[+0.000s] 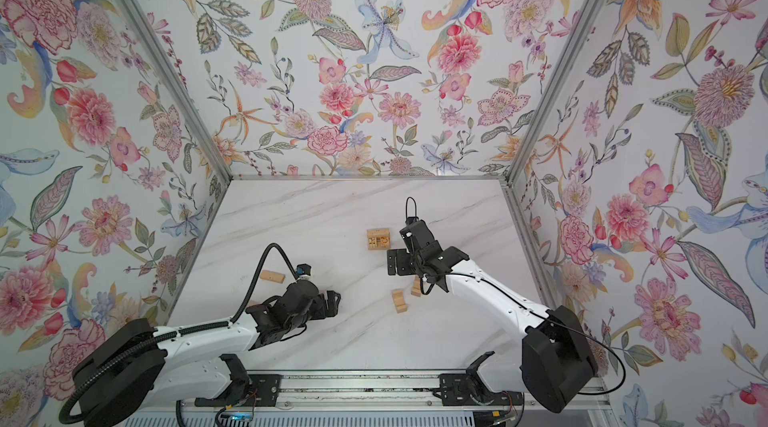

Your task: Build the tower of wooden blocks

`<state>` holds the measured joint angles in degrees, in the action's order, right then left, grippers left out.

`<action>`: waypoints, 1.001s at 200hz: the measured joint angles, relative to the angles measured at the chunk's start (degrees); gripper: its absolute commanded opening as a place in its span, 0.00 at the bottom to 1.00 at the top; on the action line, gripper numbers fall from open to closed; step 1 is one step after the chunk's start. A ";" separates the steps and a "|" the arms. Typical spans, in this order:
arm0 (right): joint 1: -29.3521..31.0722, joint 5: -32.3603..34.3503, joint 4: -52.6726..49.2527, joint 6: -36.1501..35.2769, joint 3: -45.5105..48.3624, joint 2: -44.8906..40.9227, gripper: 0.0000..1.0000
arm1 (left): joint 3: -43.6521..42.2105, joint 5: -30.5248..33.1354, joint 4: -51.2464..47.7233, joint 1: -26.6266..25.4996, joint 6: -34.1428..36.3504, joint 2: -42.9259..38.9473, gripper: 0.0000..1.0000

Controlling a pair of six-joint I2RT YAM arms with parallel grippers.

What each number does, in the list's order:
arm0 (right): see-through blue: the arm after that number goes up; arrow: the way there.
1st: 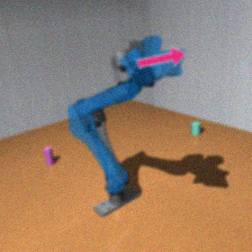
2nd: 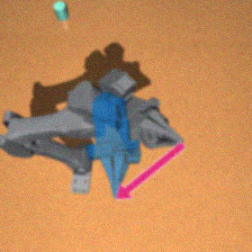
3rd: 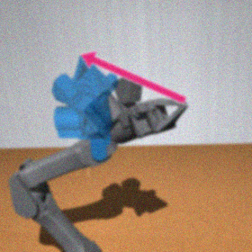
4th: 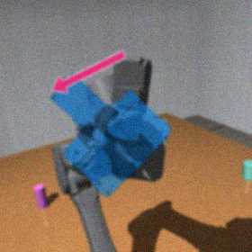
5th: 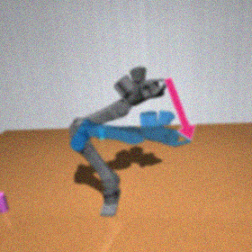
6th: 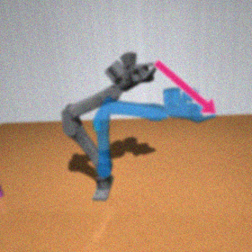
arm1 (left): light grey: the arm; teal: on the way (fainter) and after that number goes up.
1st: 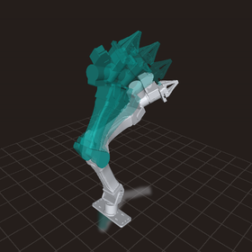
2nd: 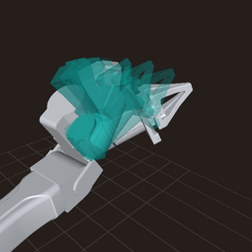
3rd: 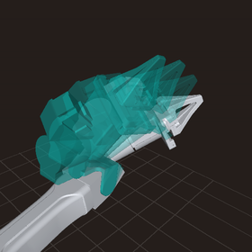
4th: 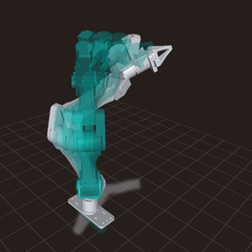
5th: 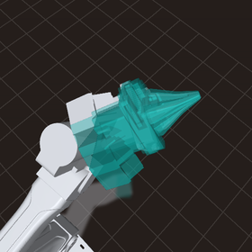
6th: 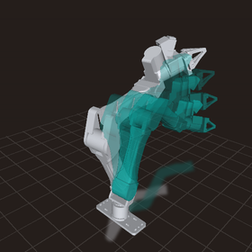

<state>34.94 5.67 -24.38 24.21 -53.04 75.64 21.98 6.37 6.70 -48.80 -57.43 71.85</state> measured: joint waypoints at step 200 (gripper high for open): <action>11.93 1.11 -1.46 3.80 -4.26 6.01 0.93 | -0.55 10.58 -27.10 5.03 2.97 -29.57 0.99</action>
<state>46.87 6.79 -25.85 28.01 -57.30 81.65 21.43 16.95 -20.40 -43.77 -54.46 42.28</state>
